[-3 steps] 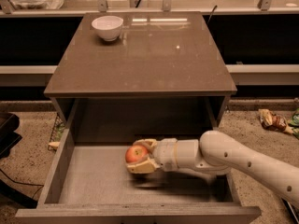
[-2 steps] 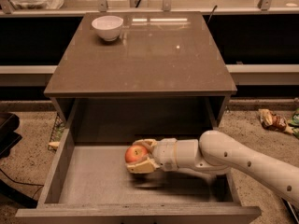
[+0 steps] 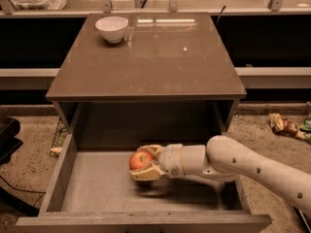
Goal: Place apple into top drawer
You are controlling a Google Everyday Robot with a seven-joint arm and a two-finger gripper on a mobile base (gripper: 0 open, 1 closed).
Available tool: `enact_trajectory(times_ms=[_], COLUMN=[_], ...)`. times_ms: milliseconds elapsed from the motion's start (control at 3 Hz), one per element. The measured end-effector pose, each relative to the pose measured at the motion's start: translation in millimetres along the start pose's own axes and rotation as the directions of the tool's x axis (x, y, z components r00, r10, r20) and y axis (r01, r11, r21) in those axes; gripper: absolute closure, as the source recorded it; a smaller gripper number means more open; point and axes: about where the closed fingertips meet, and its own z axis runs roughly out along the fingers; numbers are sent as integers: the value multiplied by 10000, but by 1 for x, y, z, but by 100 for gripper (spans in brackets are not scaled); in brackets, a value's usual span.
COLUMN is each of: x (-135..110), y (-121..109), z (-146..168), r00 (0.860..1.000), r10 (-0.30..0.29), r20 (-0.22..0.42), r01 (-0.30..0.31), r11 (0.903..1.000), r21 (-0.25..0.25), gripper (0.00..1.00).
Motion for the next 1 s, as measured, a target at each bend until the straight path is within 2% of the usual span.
enact_trajectory(times_ms=[333,667,1000], x=[0,-1,-1], y=[1,2,2], z=[1,2,2], r00=[10000,10000,10000], r10=[-8,-13,-14], r20=[1,1,1], r01=[8,13,14], r11=[10000,10000,10000], r21=[-33,-53,-54], gripper=[6,0,0])
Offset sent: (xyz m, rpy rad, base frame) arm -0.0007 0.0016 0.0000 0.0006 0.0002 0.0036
